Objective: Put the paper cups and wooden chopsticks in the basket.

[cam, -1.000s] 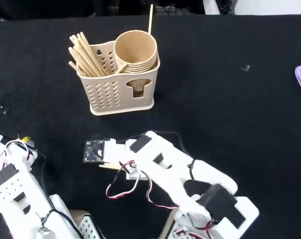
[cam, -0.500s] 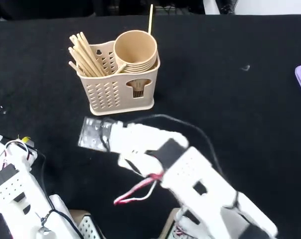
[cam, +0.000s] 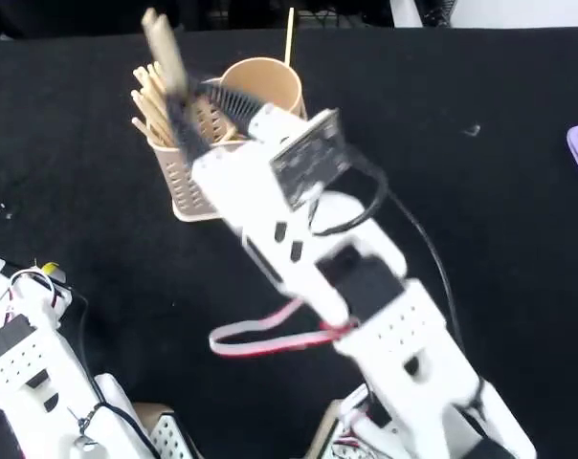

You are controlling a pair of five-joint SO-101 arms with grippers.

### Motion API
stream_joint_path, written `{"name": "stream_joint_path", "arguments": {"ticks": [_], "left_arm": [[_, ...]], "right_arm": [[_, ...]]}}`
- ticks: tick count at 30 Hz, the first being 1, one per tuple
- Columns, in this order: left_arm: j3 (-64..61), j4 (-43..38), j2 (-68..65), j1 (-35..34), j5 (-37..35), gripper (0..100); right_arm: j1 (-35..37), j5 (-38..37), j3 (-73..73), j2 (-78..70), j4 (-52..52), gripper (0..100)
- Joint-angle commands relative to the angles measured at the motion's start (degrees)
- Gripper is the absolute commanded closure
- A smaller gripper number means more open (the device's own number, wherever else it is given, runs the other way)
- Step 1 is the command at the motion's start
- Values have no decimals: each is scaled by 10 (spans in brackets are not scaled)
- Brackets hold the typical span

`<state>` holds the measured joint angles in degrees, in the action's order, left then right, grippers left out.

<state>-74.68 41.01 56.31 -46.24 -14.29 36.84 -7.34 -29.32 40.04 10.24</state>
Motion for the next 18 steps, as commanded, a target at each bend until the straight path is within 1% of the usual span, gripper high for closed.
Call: {"name": "stream_joint_path", "arguments": {"ticks": [1,4,10,13,14,17,18], "left_arm": [[11,-9,11,3,-3,762],[11,-9,11,3,-3,762],[11,-9,11,3,-3,762],[11,-9,11,3,-3,762],[11,-9,11,4,-3,762],[11,-9,11,4,-3,762],[11,-9,11,4,-3,762]], "right_arm": [[-35,11,31,-65,-127,987],[-46,13,51,-126,-177,987],[-44,14,77,-211,-175,987],[-43,15,85,-217,-112,976],[-43,15,95,-214,-80,952],[-44,15,145,-195,40,833],[-44,15,169,-183,84,811]]}}
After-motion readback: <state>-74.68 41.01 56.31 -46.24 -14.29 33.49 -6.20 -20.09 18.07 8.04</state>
